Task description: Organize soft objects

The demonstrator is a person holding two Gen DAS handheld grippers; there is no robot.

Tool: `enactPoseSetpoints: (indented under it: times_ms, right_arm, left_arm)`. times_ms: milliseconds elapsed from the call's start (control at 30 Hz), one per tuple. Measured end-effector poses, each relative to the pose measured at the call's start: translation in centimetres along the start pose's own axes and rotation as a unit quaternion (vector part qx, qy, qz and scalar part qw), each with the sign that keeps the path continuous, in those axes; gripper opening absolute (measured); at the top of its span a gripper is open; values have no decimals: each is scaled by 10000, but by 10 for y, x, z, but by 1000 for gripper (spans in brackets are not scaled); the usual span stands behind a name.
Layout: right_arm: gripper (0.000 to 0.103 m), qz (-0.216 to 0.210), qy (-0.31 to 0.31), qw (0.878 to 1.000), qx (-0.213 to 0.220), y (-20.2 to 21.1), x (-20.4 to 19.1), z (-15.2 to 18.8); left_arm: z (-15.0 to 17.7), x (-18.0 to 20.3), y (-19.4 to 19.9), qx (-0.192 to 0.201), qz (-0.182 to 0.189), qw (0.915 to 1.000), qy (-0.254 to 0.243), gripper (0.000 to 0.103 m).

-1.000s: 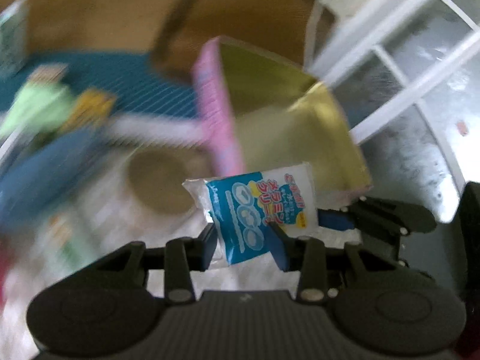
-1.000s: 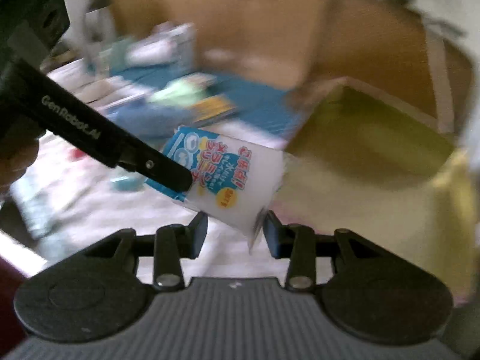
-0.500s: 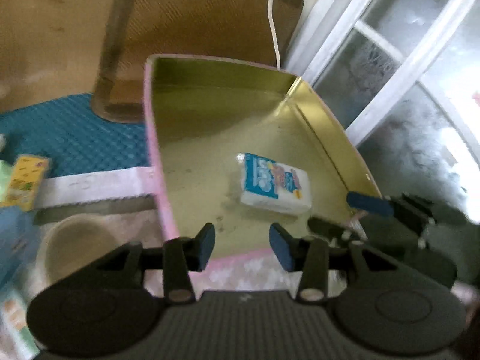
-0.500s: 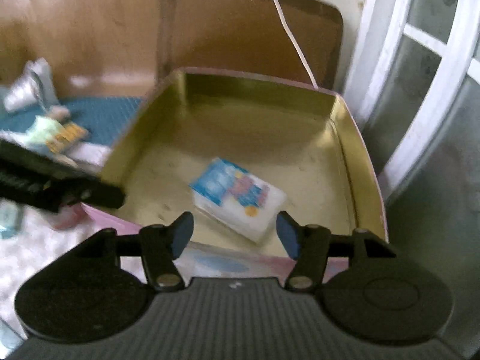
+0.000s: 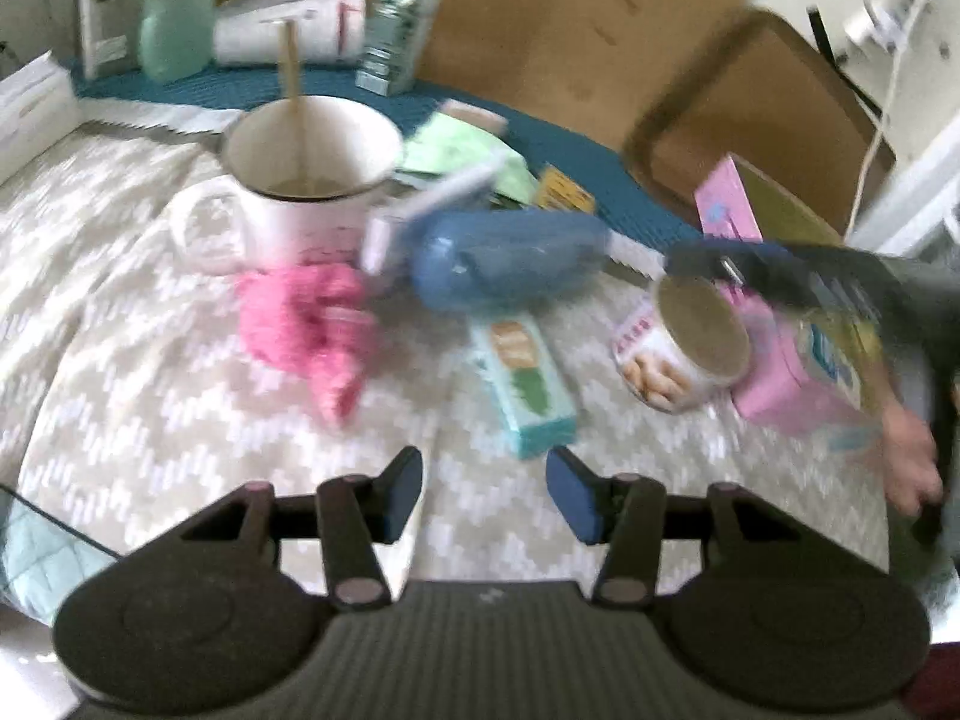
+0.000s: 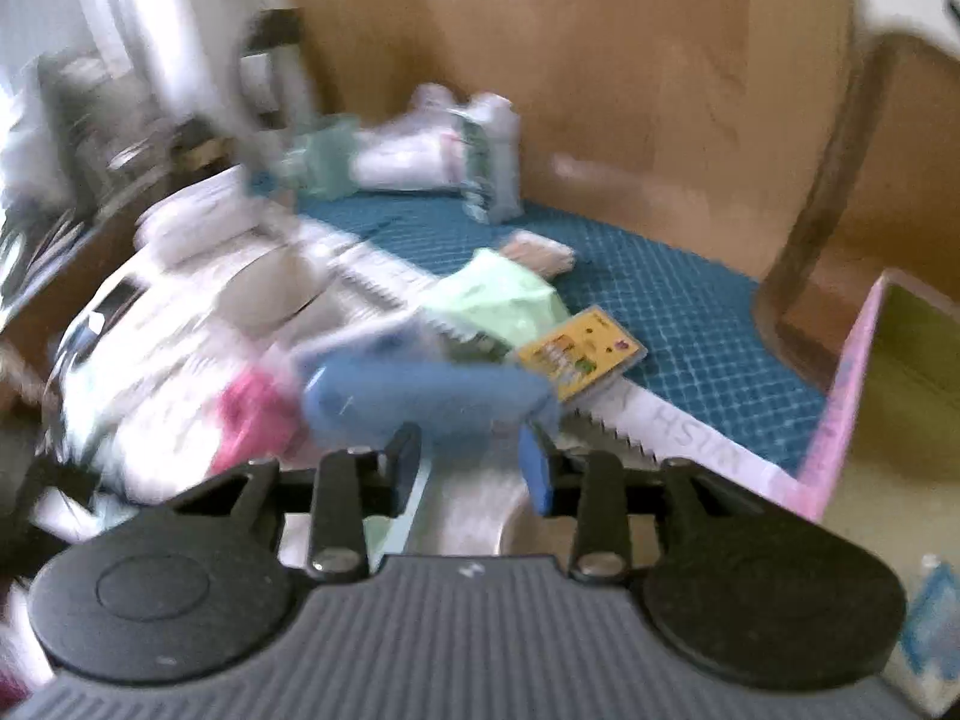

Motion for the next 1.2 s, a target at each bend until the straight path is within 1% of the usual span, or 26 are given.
enactPoseSetpoints:
  times_ms: [33,100,133,167,233,300,333,400,467,500,600,667,767,900,967,1033,1067,1133,1167,1200]
  right_arm:
    - [40,65,-404,9990,-159,-17,11,-7]
    - [41,143,-1243,9909,-496,-45,33,-13]
    - [41,137,-1541,9860,-621,-57,37,-12]
    - [42,165,-1779,9812,-730,-66,43,-11]
    - [42,217,-1933,9768,-899,-79,35,-7]
    - [42,30,-1983,9744,-1057,-78,27,-4]
    - [42,-153,-1913,9752,-1099,-71,16,-2]
    - [42,-385,-1531,9796,-1245,-52,-10,4]
    - [42,-703,-1287,9790,-1413,-29,-36,23]
    - [42,-788,-1174,9785,-1503,-20,-47,33]
    - [42,-633,-692,9827,-1597,-1,-70,56]
    - [42,-525,-563,9848,-1559,5,-78,63]
    - [44,-426,-330,9875,-1482,12,-85,63]
    - [45,-338,155,9914,-1256,20,-87,59]
    - [50,-355,250,9930,-1098,15,-88,56]
    - [51,-403,256,9937,-1015,0,-89,53]
    - [51,-420,241,9940,-981,-4,-90,50]
    - [51,-398,147,9946,-949,-12,-91,47]
    - [51,-390,57,9947,-946,-18,-88,47]
    - [52,-403,-45,9946,-956,-24,-84,46]
  left_arm:
    - [-2,-7,0,13,21,10000,33,49]
    - [-6,-18,-2,-37,71,9999,61,49]
    - [-8,-20,-1,-44,160,9999,-3,50]
    - [-10,-24,1,-19,225,9997,-98,53]
    - [-16,-34,5,42,278,9994,-186,55]
    - [-21,-43,6,-27,398,9991,-112,55]
    - [-23,-49,7,-64,482,9988,-104,55]
    - [-27,-56,7,-98,603,9980,-139,55]
    - [-28,-62,5,-192,736,9970,-169,55]
    - [-28,-64,4,-253,813,9962,-176,55]
    - [-26,-67,1,-440,1060,9932,-188,55]
    - [-24,-70,-3,-575,1169,9914,-141,55]
    - [-20,-73,-5,-841,1286,9881,-115,54]
    - [-8,-78,7,-1103,1559,9816,-60,54]
    - [-1,-84,7,-1220,1562,9800,201,54]
    - [7,-90,1,-1273,1516,9783,607,55]
    - [9,-93,-3,-1259,1446,9781,809,59]
    - [13,-102,-14,-1174,1172,9778,1282,61]
    - [14,-105,-18,-1130,1094,9759,1511,61]
    - [16,-109,-22,-1078,1069,9719,1799,61]
Point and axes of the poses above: each gripper's, at about its wrist camera, not at the fingertips, and y roughly against the way its jaws point, x to its right, z to its underside, the point moved 2 cm from there along -y, roughly the way its jaws point, and after that the axes turned 13 degrees about x, right-handed, at the moved point
